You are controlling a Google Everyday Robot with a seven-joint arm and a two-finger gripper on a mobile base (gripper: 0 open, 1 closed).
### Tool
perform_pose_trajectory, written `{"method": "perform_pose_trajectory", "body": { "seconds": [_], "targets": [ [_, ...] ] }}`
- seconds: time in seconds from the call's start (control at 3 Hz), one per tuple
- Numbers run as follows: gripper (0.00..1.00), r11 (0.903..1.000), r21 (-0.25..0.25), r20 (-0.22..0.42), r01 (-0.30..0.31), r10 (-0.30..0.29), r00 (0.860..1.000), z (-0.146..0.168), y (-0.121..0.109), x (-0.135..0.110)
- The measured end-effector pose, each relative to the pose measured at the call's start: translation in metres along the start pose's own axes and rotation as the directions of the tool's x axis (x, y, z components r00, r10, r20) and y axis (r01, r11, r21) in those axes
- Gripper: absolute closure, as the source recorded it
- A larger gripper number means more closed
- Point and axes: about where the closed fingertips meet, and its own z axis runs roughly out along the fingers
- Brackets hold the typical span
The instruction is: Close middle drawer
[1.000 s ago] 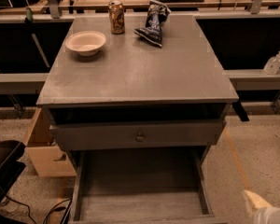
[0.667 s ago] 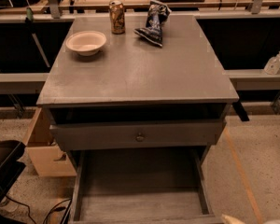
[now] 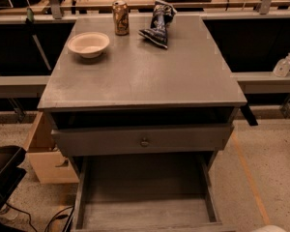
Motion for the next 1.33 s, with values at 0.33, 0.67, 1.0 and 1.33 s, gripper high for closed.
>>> {"method": "perform_pose_trajectory", "body": {
  "seconds": [0.33,0.67,1.0,1.33],
  "targets": [
    [0.87,1.0000,0.004,-0.002,-0.008,0.008,1.000,0.002,-0.002,-0.001],
    [1.00,1.0000,0.006,-0.003,-0.006,0.006,1.000,0.001,-0.002,-0.001],
    [1.00,1.0000,0.007,-0.017,-0.002,0.002,1.000,0.000,-0.004,-0.003],
    [1.00,0.9994,-0.021,-0.037,0.028,-0.028,0.999,0.021,-0.021,-0.011]
  ]
}}
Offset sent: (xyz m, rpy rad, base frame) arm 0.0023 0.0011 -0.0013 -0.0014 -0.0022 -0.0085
